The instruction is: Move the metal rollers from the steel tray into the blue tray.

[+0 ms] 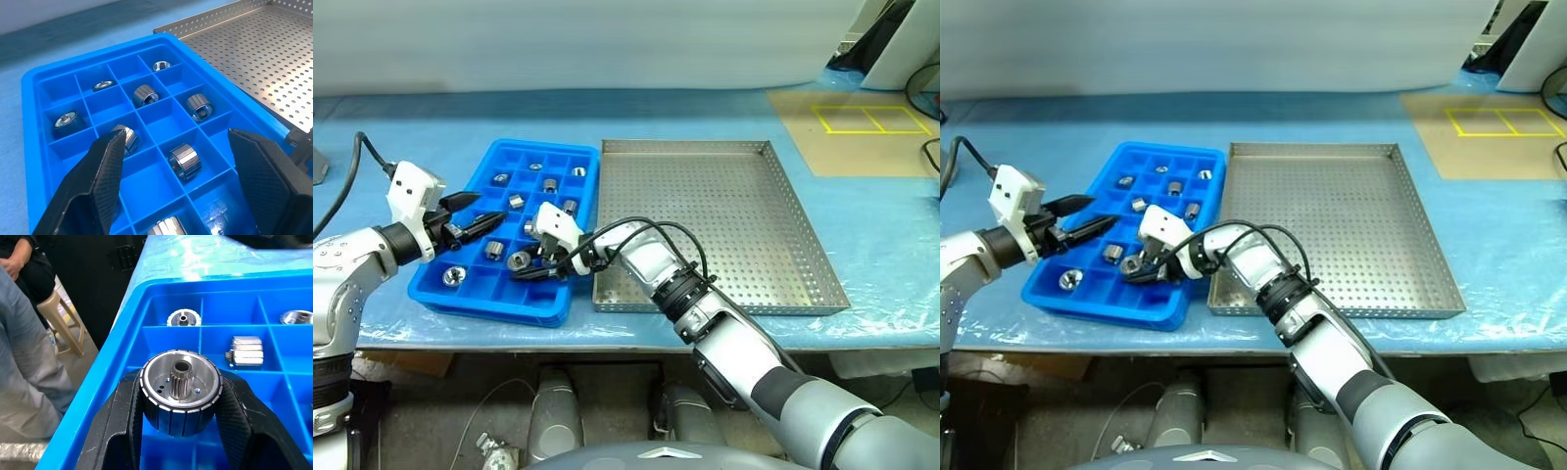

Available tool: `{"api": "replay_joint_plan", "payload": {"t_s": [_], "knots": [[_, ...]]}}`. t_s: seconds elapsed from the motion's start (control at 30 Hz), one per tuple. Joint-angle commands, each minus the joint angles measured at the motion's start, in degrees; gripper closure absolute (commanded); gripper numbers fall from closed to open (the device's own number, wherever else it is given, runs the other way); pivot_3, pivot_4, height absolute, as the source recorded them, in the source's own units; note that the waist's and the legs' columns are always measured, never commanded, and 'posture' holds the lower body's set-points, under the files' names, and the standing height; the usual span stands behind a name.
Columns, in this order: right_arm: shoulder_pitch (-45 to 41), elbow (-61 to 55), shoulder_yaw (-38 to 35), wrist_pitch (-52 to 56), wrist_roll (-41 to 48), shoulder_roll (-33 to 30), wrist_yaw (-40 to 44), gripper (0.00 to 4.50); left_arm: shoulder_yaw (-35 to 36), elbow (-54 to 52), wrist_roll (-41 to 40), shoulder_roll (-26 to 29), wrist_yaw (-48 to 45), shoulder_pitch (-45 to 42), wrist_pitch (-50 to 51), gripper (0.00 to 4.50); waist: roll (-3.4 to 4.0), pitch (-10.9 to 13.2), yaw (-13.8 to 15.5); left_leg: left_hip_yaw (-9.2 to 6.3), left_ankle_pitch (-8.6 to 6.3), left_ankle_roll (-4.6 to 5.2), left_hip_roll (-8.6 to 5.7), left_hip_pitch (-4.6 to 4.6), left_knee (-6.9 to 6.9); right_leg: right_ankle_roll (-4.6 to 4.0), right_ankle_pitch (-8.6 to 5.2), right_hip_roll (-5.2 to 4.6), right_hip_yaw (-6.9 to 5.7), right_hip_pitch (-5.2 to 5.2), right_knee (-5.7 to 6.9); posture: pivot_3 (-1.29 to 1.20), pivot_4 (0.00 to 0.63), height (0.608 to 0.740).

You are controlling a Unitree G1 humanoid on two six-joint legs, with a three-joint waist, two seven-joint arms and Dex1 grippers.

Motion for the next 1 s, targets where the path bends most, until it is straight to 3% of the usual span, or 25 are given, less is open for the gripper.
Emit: {"api": "replay_joint_plan", "payload": {"t_s": [0.03,0.4,0.57,0.7,0.9,1.0], "knots": [[-3.67,1.24,1.51,0.16,0.74,10.76,1.13,2.80,1.55,-1.90,-0.47,0.50,0.59,-0.16,-0.67,0.99,0.00,0.00,0.18,-0.01,0.00,0.00,0.00,-0.01,0.00,0.00,0.00,0.00,-0.01,0.00,0.00,0.24,0.150,0.740],[-5.56,3.65,3.18,-2.34,0.61,13.17,-0.59,2.80,-0.17,-2.02,-0.29,-1.13,1.47,-0.48,-1.22,0.99,0.00,0.00,1.06,-0.04,0.00,0.00,0.01,-0.03,0.00,-0.01,0.00,0.00,-0.05,-0.01,0.01,0.24,0.150,0.740],[-6.55,4.24,2.79,-2.54,0.50,12.11,-1.42,1.19,-0.52,-2.60,-0.35,-1.59,1.53,-0.08,-1.15,0.99,0.00,0.00,1.06,-0.06,0.00,0.00,0.01,-0.04,0.00,-0.01,0.00,0.00,-0.07,-0.01,0.02,0.23,0.150,0.740],[-7.89,4.54,1.04,-2.84,1.44,10.99,-1.93,1.19,-0.98,-2.38,-0.37,-1.80,1.51,-0.56,-1.12,0.99,0.00,0.00,1.04,-0.06,0.00,-0.01,0.01,-0.05,0.00,-0.01,0.00,0.00,-0.08,-0.01,0.02,0.22,0.150,0.740],[-7.96,-5.50,-4.34,-0.31,5.12,1.70,1.49,1.19,-2.54,-1.79,-0.46,-2.88,1.15,-2.13,-1.45,0.99,0.01,0.01,0.97,-0.07,0.01,-0.02,0.03,-0.14,0.01,-0.02,0.00,0.01,-0.11,-0.07,0.01,0.18,0.150,0.740],[-5.56,-12.43,-7.43,2.69,5.16,-6.18,2.92,1.19,-3.92,-0.44,0.09,-3.86,0.99,-3.26,-2.24,0.99,0.01,0.01,1.09,-0.08,0.02,-0.03,0.03,-0.13,0.02,-0.02,0.00,0.02,-0.15,-0.02,0.00,0.16,0.150,0.740]]}}
